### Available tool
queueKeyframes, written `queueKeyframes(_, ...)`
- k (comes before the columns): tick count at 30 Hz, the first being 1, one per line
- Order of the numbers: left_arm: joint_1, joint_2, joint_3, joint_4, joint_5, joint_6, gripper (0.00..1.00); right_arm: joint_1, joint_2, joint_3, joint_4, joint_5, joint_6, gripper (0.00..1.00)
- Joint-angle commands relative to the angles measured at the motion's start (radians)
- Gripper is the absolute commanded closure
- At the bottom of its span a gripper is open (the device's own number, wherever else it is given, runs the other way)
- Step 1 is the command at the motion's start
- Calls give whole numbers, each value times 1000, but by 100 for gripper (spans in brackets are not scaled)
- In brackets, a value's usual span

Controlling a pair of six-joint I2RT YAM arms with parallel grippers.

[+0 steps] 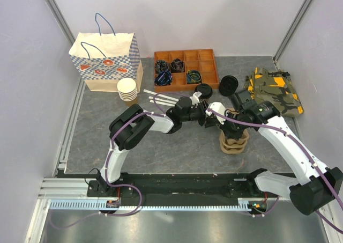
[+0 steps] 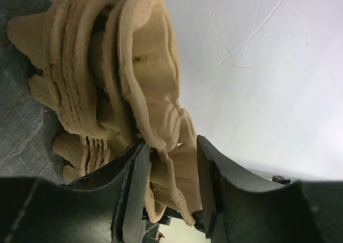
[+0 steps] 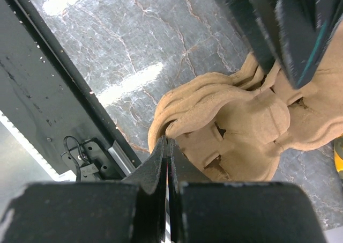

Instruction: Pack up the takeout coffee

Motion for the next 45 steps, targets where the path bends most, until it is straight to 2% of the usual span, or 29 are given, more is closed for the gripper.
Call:
queueKeyframes(1,27,28,47,-5,-22,-6,55,4,-22,33,-18,-50,-12,100)
queueKeyframes(6,33,34,74,-54,-8,12,63,2,-22,31,-22,-55,-27,100)
queueKeyframes(9,33,39,83,-51,1,14,73,4,-26,40,-27,-53,-32,100)
queueKeyframes(12,32,36,99,-31,12,15,90,4,-33,48,-32,-45,-34,100)
queueKeyframes(15,33,34,117,-10,21,17,98,2,-39,56,-41,-38,-37,100)
queueKeyframes(25,23,23,156,42,41,-9,98,2,-42,75,-61,-22,-35,100)
queueKeyframes(33,24,13,35,33,52,-31,98,2,-50,71,-64,-10,-40,100)
queueKeyframes(37,21,30,33,39,65,-43,98,4,-41,66,-67,13,-37,100)
queueKeyframes(39,20,39,51,65,79,-52,98,4,-35,69,-68,36,-21,87)
queueKeyframes(40,20,42,56,75,82,-59,98,4,-27,74,-70,37,-15,70)
queueKeyframes(42,20,50,64,88,81,-62,98,1,-24,97,-70,37,12,55)
queueKeyframes(43,20,50,64,96,82,-65,98,1,-21,108,-68,37,22,44)
queueKeyframes(45,20,53,56,104,82,-66,98,-18,-18,128,-68,33,35,42)
